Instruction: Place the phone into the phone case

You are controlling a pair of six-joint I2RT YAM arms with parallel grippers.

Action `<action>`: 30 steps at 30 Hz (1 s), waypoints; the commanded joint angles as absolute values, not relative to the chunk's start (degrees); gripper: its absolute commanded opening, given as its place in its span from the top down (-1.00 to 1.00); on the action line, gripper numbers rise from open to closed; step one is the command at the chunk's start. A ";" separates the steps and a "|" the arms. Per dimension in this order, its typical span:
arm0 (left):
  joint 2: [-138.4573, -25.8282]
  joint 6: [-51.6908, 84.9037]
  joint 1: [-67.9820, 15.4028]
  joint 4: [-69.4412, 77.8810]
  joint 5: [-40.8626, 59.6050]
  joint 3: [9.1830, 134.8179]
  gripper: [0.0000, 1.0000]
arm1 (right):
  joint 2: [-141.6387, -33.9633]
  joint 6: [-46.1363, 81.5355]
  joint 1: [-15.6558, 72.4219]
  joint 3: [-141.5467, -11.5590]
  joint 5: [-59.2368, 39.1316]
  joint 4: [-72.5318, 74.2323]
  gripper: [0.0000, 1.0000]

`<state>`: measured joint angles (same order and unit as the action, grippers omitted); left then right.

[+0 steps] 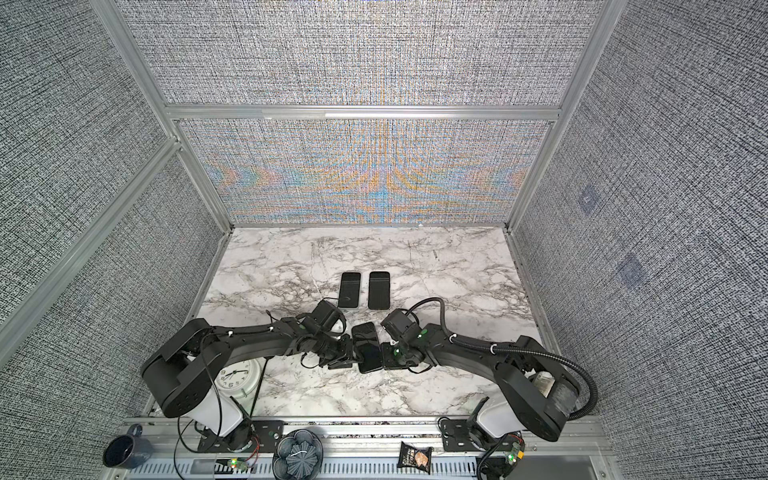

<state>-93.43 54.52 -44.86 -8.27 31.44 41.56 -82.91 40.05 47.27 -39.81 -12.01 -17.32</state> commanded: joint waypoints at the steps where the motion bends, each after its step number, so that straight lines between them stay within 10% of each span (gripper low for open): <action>1: -94.63 54.98 -44.82 -9.53 27.16 41.33 0.14 | -82.90 39.79 47.18 -39.66 -12.92 -16.08 0.60; 30: -95.74 57.48 -45.08 -3.62 29.07 38.72 0.29 | -86.78 42.45 47.03 -35.24 -19.05 -9.17 0.86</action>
<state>-94.67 57.43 -44.62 -2.59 32.88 39.40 -85.01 42.13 46.46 -36.29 -16.78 -9.26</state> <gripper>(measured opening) 0.354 0.073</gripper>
